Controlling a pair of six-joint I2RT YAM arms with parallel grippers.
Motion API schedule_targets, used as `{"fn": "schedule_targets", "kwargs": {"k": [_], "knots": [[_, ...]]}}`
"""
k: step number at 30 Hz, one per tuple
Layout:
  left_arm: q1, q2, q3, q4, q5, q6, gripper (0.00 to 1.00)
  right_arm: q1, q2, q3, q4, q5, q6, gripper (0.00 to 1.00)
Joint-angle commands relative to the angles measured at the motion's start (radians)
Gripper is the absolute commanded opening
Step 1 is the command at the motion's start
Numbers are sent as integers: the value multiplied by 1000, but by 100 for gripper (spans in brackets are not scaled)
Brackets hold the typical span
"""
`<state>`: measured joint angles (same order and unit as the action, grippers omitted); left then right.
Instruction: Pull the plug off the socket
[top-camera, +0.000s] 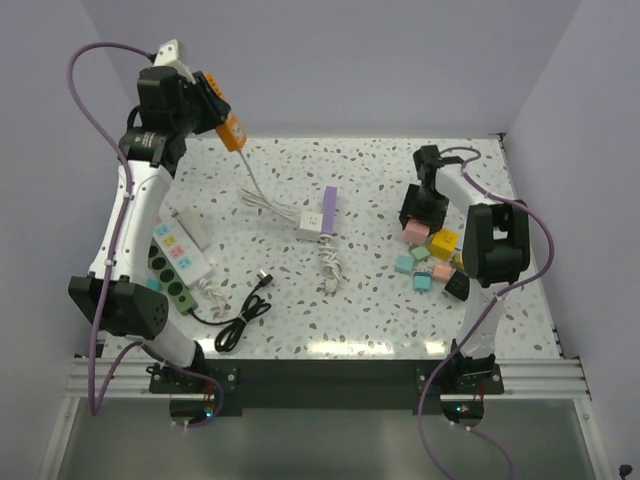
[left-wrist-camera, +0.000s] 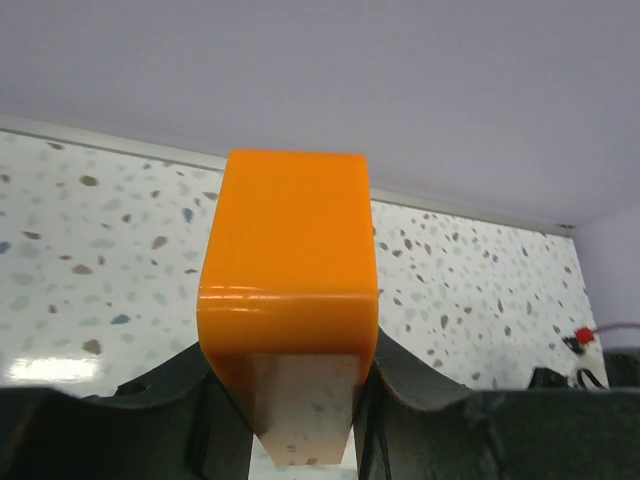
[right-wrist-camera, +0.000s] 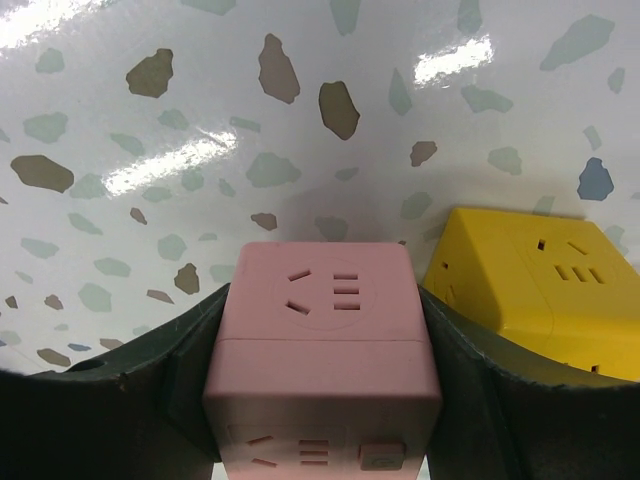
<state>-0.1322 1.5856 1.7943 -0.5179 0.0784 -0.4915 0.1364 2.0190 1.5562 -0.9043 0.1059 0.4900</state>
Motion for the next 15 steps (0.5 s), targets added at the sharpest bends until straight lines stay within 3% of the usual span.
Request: {"fn": "schedule_targets", "kwargs": {"k": [1, 3, 6, 8, 15], "knots": [[61, 37, 111, -131, -126, 54, 0, -7, 32, 41, -34, 63, 25, 47], [103, 54, 125, -149, -173, 86, 0, -18, 30, 39, -39, 77, 39, 72], [161, 86, 123, -165, -270, 128, 0, -27, 26, 53, -47, 77, 48, 94], [207, 121, 122, -156, -279, 146, 0, -29, 18, 64, -47, 68, 48, 98], [261, 339, 212, -189, -313, 169, 0, -29, 26, 151, -94, 32, 22, 98]]}}
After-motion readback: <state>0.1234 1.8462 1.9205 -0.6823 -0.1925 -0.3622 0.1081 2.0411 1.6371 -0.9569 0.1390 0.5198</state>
